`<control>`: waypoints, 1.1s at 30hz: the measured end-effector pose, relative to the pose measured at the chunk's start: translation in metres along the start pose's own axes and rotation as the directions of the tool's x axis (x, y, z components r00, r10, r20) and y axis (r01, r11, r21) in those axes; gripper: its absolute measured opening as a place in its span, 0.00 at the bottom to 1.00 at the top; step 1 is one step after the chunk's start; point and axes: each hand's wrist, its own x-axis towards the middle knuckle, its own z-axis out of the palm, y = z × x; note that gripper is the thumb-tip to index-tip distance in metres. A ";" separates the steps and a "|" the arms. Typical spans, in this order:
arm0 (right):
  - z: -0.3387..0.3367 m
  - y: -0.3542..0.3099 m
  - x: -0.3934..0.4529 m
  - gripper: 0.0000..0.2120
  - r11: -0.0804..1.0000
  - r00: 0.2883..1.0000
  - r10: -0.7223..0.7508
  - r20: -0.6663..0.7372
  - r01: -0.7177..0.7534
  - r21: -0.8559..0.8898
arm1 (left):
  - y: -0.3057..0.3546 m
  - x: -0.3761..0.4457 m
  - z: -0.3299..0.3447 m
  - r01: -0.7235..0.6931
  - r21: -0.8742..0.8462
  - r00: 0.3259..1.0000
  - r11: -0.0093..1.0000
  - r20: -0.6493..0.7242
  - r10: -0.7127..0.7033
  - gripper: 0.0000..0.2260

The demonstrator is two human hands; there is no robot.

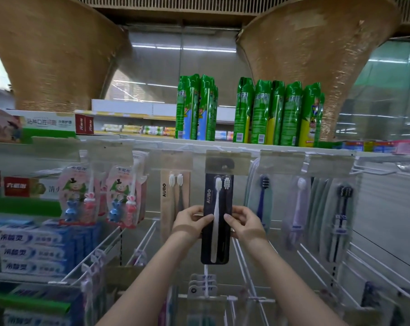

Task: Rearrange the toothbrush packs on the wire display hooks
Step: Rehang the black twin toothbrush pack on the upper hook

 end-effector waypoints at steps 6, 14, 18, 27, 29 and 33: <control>-0.002 -0.004 -0.002 0.08 0.999 1.000 0.011 -0.012 -0.011 -0.032 | 0.006 -0.006 0.005 0.001 0.020 1.000 1.000 -0.017 -0.001 0.05; -0.008 -0.009 -0.014 0.07 0.997 0.998 0.023 -0.066 -0.028 -0.070 | 0.004 -0.011 0.010 0.008 -0.006 0.989 1.000 -0.146 -0.008 0.09; -0.021 -0.009 -0.024 0.12 0.998 0.998 0.018 -0.054 -0.021 -0.054 | 0.003 -0.021 0.014 -0.030 -0.008 0.976 1.000 -0.215 0.028 0.09; -0.081 -0.011 -0.061 0.08 0.999 0.999 0.009 -0.032 -0.007 0.039 | 0.011 -0.058 0.068 -0.139 0.003 0.909 0.990 -0.396 0.129 0.07; -0.099 -0.010 -0.070 0.07 0.998 0.998 0.030 -0.055 -0.027 0.062 | 0.010 -0.068 0.088 -0.130 -0.022 0.937 0.991 -0.330 0.115 0.05; -0.141 -0.004 -0.092 0.03 0.998 0.997 0.044 -0.065 -0.041 0.053 | 0.006 -0.089 0.133 -0.093 -0.039 0.966 0.995 -0.245 0.080 0.05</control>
